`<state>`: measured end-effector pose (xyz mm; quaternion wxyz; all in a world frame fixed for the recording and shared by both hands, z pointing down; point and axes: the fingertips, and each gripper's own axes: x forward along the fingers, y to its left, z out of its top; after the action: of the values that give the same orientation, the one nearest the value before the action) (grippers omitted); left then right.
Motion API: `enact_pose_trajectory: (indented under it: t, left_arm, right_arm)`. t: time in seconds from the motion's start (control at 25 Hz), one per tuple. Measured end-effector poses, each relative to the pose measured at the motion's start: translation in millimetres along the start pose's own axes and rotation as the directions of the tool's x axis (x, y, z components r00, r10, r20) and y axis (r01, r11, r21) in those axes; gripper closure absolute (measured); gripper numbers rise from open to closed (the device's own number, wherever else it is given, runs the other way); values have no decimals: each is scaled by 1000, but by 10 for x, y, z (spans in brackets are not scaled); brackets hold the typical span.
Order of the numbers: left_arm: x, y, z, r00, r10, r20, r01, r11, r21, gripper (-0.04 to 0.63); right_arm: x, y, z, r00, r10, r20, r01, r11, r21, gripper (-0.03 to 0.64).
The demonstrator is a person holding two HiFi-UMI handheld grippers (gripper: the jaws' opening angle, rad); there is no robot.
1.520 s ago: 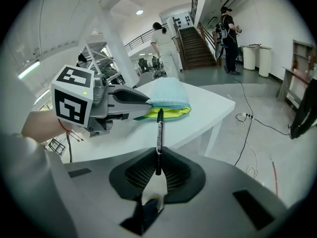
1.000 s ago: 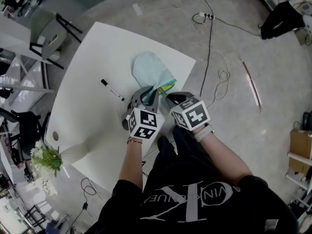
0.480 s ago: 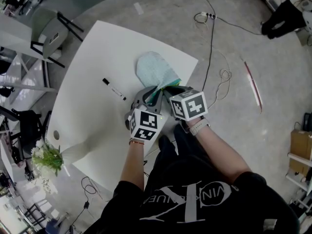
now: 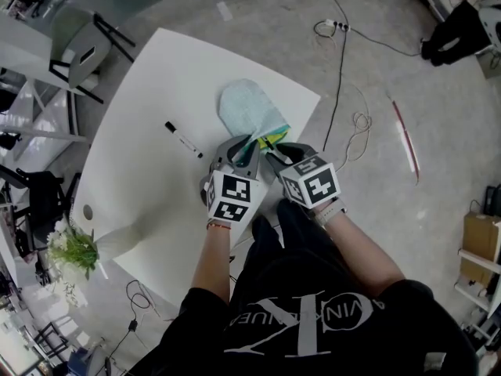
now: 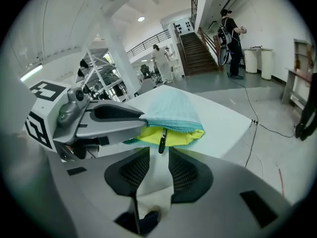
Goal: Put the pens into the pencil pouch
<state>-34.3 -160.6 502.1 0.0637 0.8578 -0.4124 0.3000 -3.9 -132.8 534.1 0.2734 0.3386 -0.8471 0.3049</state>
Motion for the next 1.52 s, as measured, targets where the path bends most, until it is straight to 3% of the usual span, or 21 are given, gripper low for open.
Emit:
enact_pose_trajectory:
  t: [0.32,0.68,0.92,1.16,1.36,1.52]
  left_arm:
    - [-1,-12,-1,1000,-4,-2,4,1000,1,540]
    - [-7,-7,-14,1000,0,-6,0,1000,-2,540]
    - [7,17,-93,1000,20,-11,-20,999,-38,540]
    - [40,19,-152,1000,30,-9,-31,997,-77,539]
    - [47,-26,-119,1000,30,8,-29,996,-87,534]
    - [9,-63,-48,998,32,60,-25,994,-110,480]
  right_arm:
    - [49,-43,54,1000,-29,-8,29,999,-41,573]
    - [233,-38,151,999,-26,-24,24,997,-74,548]
    - [-9,-37,185,1000,14,-9,-15,998,-64,534]
    - [-171,-36,547,997,77,16,-75,993,-97,540]
    - [-47,135,918,987,161,-21,-161,960,-230,540]
    - [161,472,1126,958,262,-117,-286,893,-348,534]
